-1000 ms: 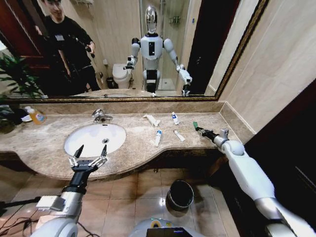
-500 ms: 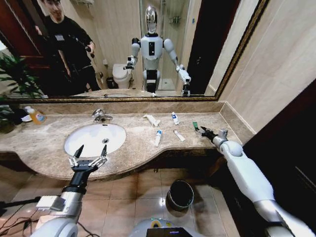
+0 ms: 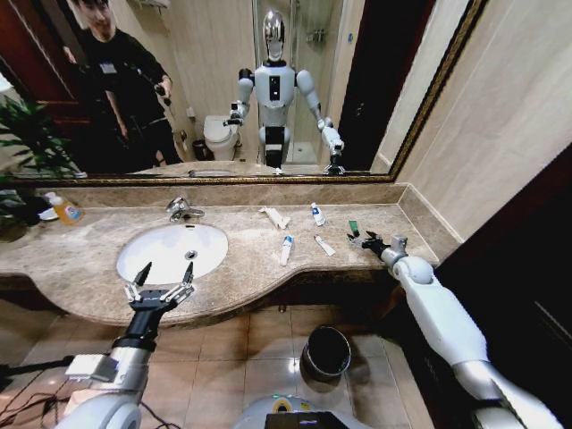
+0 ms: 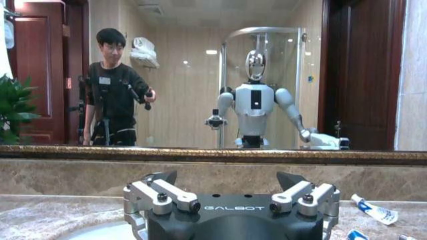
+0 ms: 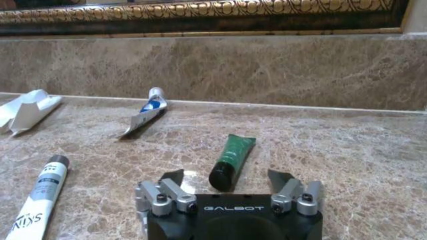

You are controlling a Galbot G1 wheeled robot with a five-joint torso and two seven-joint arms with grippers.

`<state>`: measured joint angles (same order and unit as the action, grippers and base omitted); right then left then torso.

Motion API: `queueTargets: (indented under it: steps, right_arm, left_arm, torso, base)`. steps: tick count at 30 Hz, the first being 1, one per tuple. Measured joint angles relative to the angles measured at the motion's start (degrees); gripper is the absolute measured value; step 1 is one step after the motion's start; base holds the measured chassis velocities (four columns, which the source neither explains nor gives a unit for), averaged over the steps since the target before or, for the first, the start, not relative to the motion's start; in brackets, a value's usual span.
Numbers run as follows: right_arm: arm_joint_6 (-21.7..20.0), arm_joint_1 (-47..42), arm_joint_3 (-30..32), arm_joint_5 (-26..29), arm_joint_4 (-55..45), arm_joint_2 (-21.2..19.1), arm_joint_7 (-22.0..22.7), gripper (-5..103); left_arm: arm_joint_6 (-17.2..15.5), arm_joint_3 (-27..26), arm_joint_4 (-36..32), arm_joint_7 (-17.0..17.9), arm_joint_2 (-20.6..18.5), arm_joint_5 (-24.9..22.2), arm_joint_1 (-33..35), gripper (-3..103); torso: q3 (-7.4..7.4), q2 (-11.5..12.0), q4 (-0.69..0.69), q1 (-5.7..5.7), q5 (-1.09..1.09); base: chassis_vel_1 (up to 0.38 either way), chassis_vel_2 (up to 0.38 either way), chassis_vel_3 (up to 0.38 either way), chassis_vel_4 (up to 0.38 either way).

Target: Pick up the trash from the sink and place it in the trash bin.

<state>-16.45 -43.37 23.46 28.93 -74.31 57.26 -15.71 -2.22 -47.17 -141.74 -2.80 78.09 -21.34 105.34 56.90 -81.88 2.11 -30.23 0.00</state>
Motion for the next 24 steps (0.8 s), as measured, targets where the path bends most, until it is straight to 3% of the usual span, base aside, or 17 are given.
queueTargets:
  steps: [1,2,6,11,15,24]
  right_arm:
    - [0.11,0.2,0.0,-0.04,0.64,0.01,-0.05,74]
    - [0.11,0.2,0.0,-0.04,0.64,0.01,-0.05,74]
    - [0.93,0.32,-0.02,-0.49,1.76,0.18,-0.19,52]
    - [1.43,0.31,-0.07,-0.74,2.06,0.31,-0.22,41]
    - [1.58,0.2,-0.03,-0.7,1.89,0.31,-0.19,21]
    - [1.64,-2.98,1.38,0.85,-3.87,-0.46,1.33,20]
  left_arm:
    - [0.0,0.0,0.0,0.0,0.0,0.0,0.0,100]
    - [0.0,0.0,0.0,0.0,0.0,0.0,0.0,100]
    - [0.0,0.0,0.0,0.0,0.0,0.0,0.0,100]
    - [0.0,0.0,0.0,0.0,0.0,0.0,0.0,100]
    - [0.0,0.0,0.0,0.0,0.0,0.0,0.0,100]
    - [0.0,0.0,0.0,0.0,0.0,0.0,0.0,100]
  torso:
    - [0.0,0.0,0.0,0.0,0.0]
    - [0.0,0.0,0.0,0.0,0.0]
    - [0.0,0.0,0.0,0.0,-0.01]
    - [0.0,0.0,0.0,0.0,-0.01]
    - [0.0,0.0,0.0,0.0,0.01]
    - [0.0,0.0,0.0,0.0,0.01]
  base:
    - [0.0,0.0,0.0,0.0]
    - [0.0,0.0,0.0,0.0]
    - [0.0,0.0,0.0,0.0]
    - [0.0,0.0,0.0,0.0]
    - [0.0,0.0,0.0,0.0]
    - [0.0,0.0,0.0,0.0]
